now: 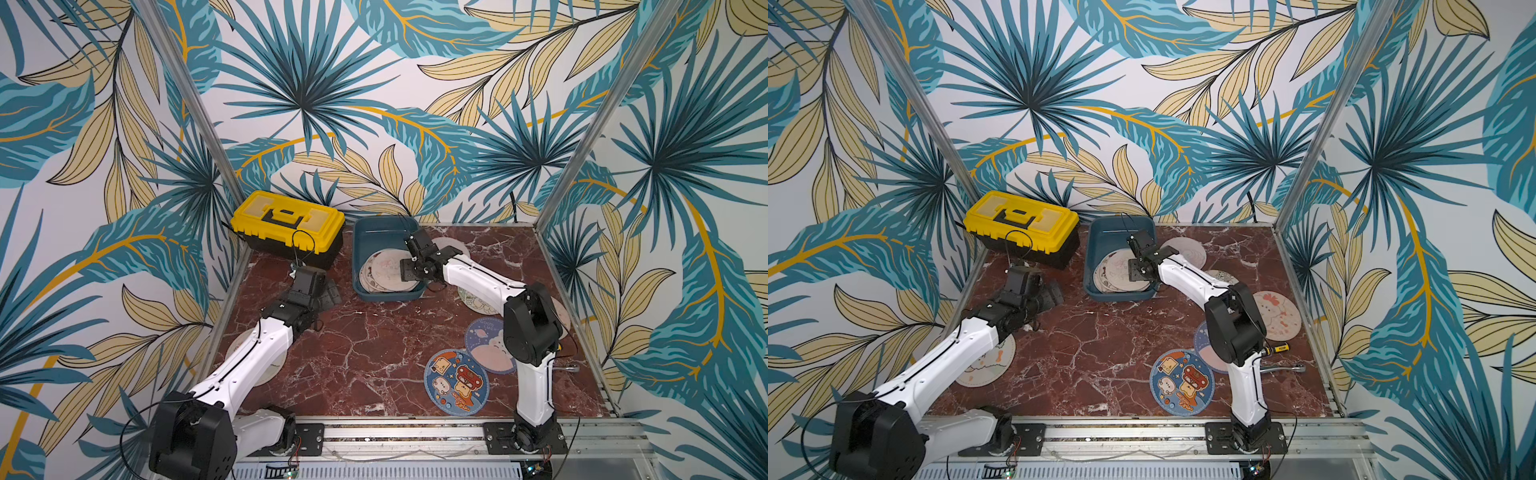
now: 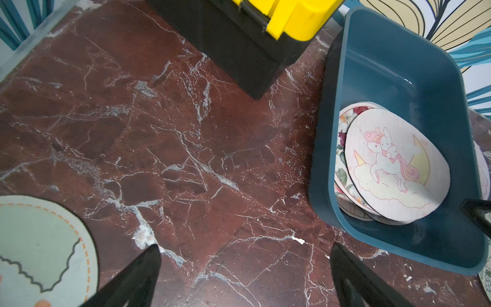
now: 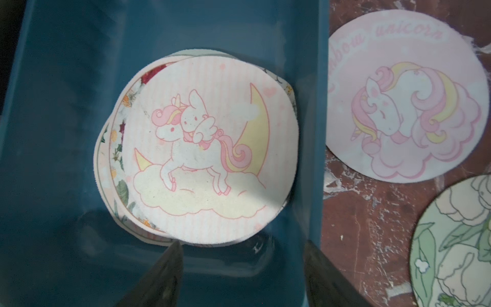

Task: Put the coasters into the storage box
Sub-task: Pick up the coaster from the corner of the board.

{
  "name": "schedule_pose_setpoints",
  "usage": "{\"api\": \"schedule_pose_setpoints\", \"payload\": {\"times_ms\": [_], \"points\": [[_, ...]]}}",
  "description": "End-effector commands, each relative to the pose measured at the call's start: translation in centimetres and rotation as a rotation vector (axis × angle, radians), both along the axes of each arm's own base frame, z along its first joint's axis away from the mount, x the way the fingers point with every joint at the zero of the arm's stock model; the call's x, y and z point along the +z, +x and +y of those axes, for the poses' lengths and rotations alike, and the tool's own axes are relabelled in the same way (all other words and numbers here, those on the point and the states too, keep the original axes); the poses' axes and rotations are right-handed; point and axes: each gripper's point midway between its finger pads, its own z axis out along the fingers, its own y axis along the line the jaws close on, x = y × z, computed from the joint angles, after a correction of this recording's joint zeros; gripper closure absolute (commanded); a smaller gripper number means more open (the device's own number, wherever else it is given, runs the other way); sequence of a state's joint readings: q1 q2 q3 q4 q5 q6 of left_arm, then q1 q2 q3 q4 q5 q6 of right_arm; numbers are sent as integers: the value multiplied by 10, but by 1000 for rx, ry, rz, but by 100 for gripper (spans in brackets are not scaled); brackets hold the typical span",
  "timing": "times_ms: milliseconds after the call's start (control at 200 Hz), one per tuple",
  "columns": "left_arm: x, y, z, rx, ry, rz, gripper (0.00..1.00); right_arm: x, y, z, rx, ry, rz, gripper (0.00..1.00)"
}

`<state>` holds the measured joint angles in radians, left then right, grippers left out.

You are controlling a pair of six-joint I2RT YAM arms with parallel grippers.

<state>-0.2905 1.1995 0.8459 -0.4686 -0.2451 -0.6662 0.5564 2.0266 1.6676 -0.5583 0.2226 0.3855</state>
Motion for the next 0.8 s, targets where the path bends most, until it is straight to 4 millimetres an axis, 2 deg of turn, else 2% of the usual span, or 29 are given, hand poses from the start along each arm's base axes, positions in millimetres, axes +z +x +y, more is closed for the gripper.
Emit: {"api": "schedule_pose_setpoints", "payload": {"times_ms": [0,220,360,591,791], "points": [[-11,-3,8,34,11,31,0,16,-17,-17,-27,-41,0,27],[-21,-10,13,64,17,76,0,23,-32,-21,1,-33,-2,16],[-28,-18,19,95,35,115,1,27,-39,-11,57,-17,-8,9],[-40,-38,39,174,62,167,0,44,-55,41,250,54,-40,6],[-48,-51,52,238,50,195,0,48,-71,80,392,99,-32,6]]}}
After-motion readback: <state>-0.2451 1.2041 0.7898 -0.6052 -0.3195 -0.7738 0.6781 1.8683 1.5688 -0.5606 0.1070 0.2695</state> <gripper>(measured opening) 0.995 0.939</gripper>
